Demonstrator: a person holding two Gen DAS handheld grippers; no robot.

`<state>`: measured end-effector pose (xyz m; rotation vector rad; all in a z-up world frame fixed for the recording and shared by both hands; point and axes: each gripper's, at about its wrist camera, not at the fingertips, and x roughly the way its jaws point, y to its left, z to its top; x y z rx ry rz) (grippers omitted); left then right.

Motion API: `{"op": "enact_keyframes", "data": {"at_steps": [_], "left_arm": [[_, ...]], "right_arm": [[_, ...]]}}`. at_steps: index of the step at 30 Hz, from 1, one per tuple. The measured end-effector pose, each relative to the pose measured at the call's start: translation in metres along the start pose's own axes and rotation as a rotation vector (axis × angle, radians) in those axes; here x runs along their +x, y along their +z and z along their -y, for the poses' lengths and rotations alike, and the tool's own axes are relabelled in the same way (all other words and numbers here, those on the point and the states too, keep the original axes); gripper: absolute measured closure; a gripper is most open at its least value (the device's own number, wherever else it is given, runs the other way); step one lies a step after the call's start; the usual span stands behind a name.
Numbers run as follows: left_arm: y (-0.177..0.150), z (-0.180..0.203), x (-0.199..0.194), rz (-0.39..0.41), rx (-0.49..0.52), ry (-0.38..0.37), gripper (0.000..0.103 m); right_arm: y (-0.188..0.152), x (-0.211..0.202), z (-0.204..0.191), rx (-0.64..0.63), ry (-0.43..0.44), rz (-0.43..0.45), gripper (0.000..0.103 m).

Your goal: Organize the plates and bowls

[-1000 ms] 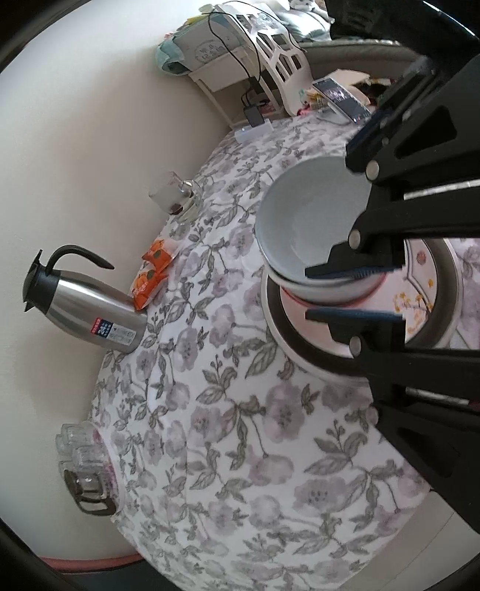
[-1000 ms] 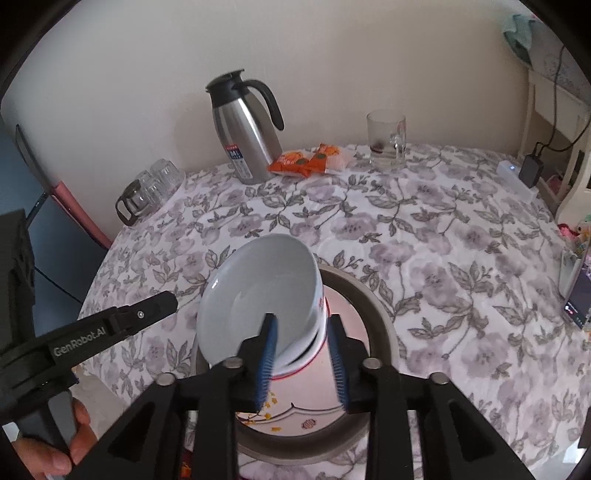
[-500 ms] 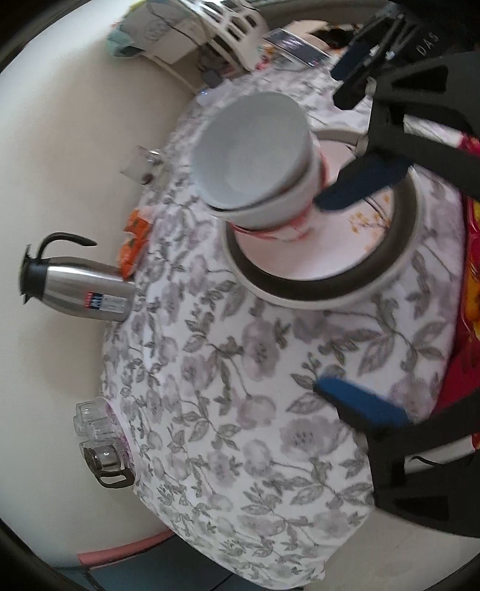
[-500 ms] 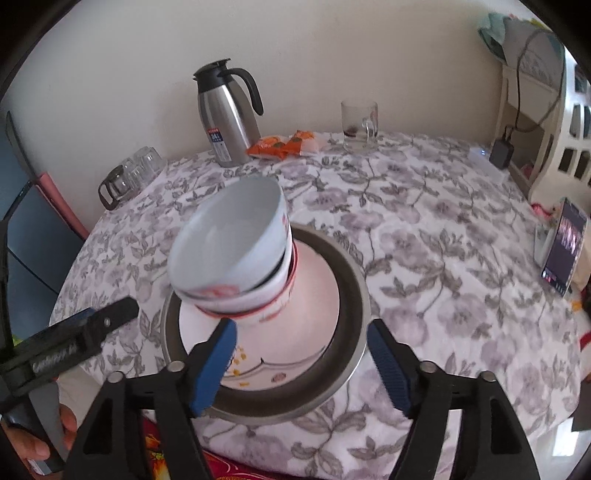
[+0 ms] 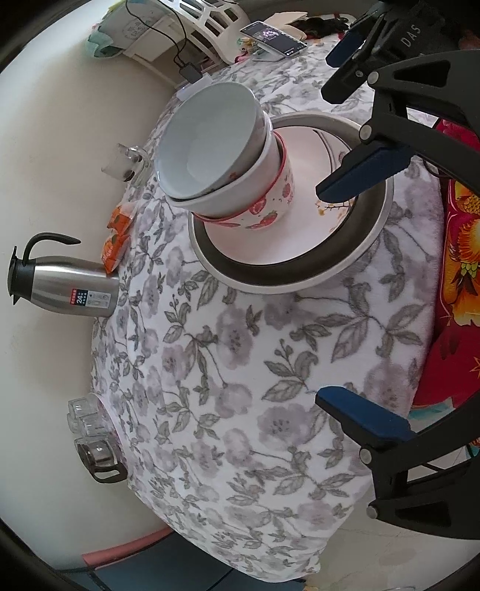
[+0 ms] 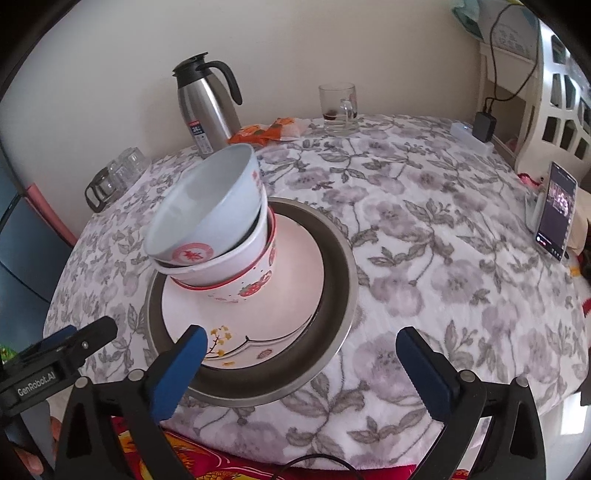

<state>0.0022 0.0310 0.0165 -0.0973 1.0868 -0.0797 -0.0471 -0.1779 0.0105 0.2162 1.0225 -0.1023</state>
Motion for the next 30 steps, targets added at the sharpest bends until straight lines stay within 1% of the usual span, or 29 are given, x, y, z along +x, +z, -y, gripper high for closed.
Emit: {"op": "enact_keyframes", "data": {"at_steps": [3,7,10,13,19,22,25,30], "left_arm": [[-0.001,0.001,0.001,-0.005,0.003,0.024,0.003],[-0.002,0.003,0.006,-0.038,0.019,0.073,0.003],[-0.003,0.004,0.008,-0.046,0.026,0.092,0.003],[-0.003,0.003,0.007,-0.040,0.025,0.090,0.003],[-0.002,0.002,0.005,-0.030,0.026,0.112,0.003],[-0.002,0.004,0.005,-0.025,0.033,0.135,0.003],[-0.003,0.006,0.003,-0.018,0.045,0.180,0.003],[-0.004,0.005,-0.004,0.020,0.043,0.165,0.003]], "right_arm": [[-0.001,-0.001,0.001,0.000,-0.007,0.005,0.000],[-0.002,-0.001,0.001,0.002,-0.007,0.004,0.000],[-0.002,-0.001,0.001,0.004,-0.002,0.003,0.000],[-0.002,0.000,0.001,0.005,-0.003,0.001,0.000],[-0.003,0.001,0.001,0.006,0.000,-0.002,0.000],[-0.003,0.001,0.001,0.006,0.001,-0.002,0.000],[-0.004,0.003,0.001,0.010,0.001,-0.005,0.000],[-0.006,0.005,0.003,0.016,0.002,-0.010,0.000]]}}
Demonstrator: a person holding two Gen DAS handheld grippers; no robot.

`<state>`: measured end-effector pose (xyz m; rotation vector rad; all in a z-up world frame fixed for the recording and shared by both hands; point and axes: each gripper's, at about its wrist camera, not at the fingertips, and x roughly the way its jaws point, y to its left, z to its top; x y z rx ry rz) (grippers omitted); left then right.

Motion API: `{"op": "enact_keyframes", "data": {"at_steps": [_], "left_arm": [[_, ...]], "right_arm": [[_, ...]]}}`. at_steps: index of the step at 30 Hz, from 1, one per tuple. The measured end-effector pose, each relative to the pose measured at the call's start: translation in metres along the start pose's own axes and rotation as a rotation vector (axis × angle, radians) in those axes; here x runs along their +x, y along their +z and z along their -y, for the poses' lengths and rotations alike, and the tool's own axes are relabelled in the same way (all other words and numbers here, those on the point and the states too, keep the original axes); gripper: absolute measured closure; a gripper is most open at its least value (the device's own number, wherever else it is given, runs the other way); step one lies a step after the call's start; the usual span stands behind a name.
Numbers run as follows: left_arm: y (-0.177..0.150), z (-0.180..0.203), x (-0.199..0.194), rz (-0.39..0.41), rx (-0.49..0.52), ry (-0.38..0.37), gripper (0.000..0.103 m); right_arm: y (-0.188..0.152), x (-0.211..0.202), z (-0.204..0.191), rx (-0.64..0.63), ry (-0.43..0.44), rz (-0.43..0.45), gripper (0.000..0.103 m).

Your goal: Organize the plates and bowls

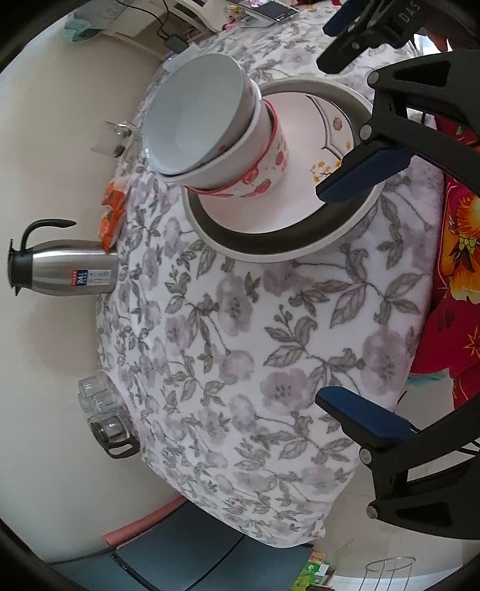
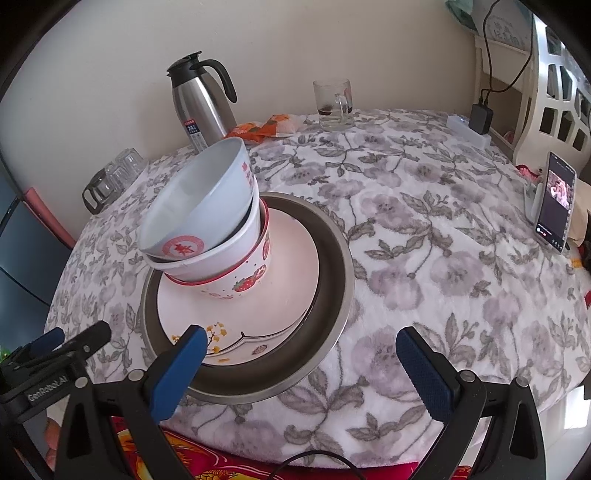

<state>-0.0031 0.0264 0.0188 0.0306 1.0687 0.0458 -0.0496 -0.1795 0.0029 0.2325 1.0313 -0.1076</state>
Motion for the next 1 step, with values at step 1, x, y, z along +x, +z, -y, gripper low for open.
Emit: {"op": "enact_keyframes", "data": {"at_steps": [1], "left_arm": [[0.0003,0.0001,-0.0004,0.002,0.001,-0.004,0.003]], "right_arm": [[-0.0002,0.0002,0.0001,0.001,0.001,-0.001,0.000]]}}
